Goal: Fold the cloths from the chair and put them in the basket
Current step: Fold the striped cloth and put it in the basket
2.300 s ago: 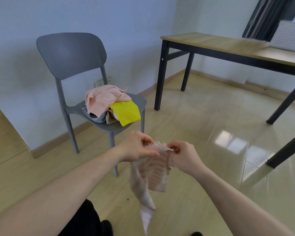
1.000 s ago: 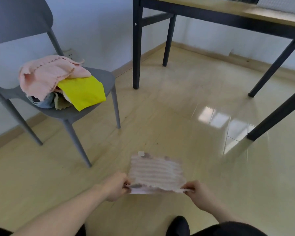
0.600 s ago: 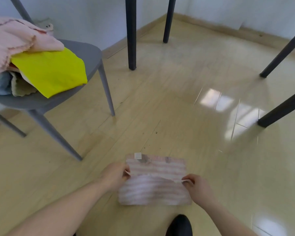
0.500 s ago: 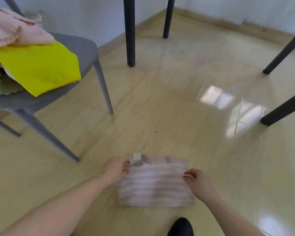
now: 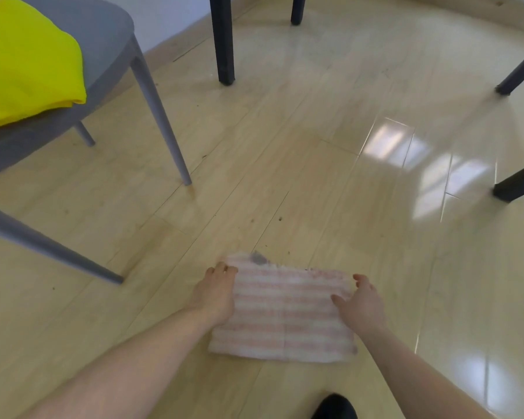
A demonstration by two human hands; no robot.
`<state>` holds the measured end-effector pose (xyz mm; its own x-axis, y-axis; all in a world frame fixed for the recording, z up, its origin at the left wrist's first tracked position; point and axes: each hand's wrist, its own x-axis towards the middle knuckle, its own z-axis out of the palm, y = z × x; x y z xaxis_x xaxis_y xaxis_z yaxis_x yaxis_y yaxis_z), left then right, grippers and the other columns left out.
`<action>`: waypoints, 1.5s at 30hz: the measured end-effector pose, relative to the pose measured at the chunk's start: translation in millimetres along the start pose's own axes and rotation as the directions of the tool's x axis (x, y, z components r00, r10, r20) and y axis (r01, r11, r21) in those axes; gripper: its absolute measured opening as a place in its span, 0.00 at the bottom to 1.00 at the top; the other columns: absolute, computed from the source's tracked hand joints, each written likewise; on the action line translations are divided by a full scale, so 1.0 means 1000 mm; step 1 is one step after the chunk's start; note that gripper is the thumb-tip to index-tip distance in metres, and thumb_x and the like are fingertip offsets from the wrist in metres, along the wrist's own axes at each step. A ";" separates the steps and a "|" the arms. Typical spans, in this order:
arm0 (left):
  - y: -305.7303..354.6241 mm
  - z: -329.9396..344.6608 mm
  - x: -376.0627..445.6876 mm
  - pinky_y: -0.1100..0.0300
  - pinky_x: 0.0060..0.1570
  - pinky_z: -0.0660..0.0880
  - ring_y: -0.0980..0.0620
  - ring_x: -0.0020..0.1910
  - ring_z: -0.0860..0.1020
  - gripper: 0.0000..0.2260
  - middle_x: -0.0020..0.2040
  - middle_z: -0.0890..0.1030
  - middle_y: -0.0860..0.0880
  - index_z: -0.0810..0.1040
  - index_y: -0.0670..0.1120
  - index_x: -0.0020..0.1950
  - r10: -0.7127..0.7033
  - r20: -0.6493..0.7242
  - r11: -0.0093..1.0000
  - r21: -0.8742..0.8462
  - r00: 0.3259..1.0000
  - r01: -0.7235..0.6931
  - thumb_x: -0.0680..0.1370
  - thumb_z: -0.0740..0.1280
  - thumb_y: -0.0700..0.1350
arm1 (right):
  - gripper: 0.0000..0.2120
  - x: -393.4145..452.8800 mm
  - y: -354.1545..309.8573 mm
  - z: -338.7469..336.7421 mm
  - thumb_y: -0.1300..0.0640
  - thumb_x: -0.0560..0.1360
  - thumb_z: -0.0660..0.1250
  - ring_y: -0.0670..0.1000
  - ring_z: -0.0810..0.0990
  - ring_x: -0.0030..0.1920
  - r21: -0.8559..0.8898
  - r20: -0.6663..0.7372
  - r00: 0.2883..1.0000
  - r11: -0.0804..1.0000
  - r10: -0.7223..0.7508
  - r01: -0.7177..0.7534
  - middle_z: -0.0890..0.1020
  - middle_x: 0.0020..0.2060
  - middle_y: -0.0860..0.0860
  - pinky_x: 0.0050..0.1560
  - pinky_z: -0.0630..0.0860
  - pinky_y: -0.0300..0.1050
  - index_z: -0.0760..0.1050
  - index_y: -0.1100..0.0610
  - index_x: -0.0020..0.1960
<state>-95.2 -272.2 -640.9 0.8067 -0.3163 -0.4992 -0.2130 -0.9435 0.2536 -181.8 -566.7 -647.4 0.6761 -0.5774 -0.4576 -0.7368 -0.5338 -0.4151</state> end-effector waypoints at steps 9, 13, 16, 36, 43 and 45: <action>-0.008 0.053 -0.037 0.55 0.75 0.60 0.46 0.79 0.56 0.28 0.81 0.54 0.49 0.62 0.50 0.80 0.109 0.134 0.994 -0.029 0.985 -0.106 0.80 0.64 0.42 | 0.19 -0.014 0.033 0.014 0.54 0.75 0.72 0.59 0.82 0.49 0.171 0.128 0.960 0.948 0.249 -0.269 0.84 0.50 0.57 0.51 0.79 0.50 0.78 0.63 0.61; -0.015 0.046 -0.040 0.56 0.74 0.64 0.48 0.77 0.61 0.26 0.80 0.57 0.51 0.65 0.50 0.78 0.129 0.119 0.987 -0.108 0.984 -0.117 0.79 0.64 0.43 | 0.07 -0.022 0.019 0.003 0.54 0.74 0.70 0.53 0.80 0.39 0.252 0.144 0.968 0.938 0.206 -0.237 0.82 0.38 0.53 0.43 0.78 0.51 0.79 0.58 0.43; -0.023 0.036 -0.040 0.56 0.67 0.71 0.51 0.71 0.68 0.21 0.75 0.65 0.54 0.72 0.51 0.71 0.109 0.045 0.984 -0.148 0.993 -0.101 0.78 0.66 0.43 | 0.10 -0.031 -0.004 -0.005 0.53 0.74 0.69 0.53 0.76 0.33 0.316 0.164 0.978 0.932 0.131 -0.178 0.77 0.33 0.52 0.34 0.71 0.45 0.74 0.57 0.38; -0.077 0.016 -0.037 0.58 0.52 0.75 0.53 0.52 0.78 0.12 0.60 0.76 0.52 0.79 0.54 0.58 -0.201 -0.061 0.882 -0.445 0.978 0.154 0.75 0.69 0.43 | 0.04 -0.092 -0.116 0.095 0.58 0.77 0.71 0.53 0.87 0.40 0.387 0.423 0.886 0.922 -0.188 0.011 0.84 0.48 0.47 0.44 0.86 0.52 0.81 0.51 0.51; -0.052 0.020 -0.005 0.55 0.55 0.75 0.48 0.59 0.77 0.24 0.65 0.72 0.52 0.71 0.50 0.69 -0.259 0.023 0.794 -0.565 0.966 0.226 0.74 0.72 0.52 | 0.26 -0.046 -0.071 0.081 0.52 0.73 0.72 0.51 0.82 0.53 0.225 0.170 0.980 0.972 -0.100 0.060 0.79 0.62 0.51 0.54 0.81 0.51 0.72 0.52 0.70; -0.042 0.017 0.010 0.53 0.60 0.75 0.47 0.62 0.76 0.30 0.67 0.72 0.49 0.67 0.49 0.72 -0.285 0.040 0.752 -0.610 0.958 0.249 0.73 0.74 0.49 | 0.32 -0.036 -0.072 0.081 0.52 0.74 0.73 0.51 0.81 0.54 0.272 0.194 0.978 0.962 -0.077 0.022 0.78 0.64 0.51 0.52 0.81 0.48 0.67 0.55 0.75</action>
<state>-87.2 -237.7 -670.3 0.8114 -0.0376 -0.5833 0.3775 -0.7282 0.5720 -153.6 -457.0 -665.1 0.7173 -0.4037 -0.5679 -0.6951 -0.3582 -0.6233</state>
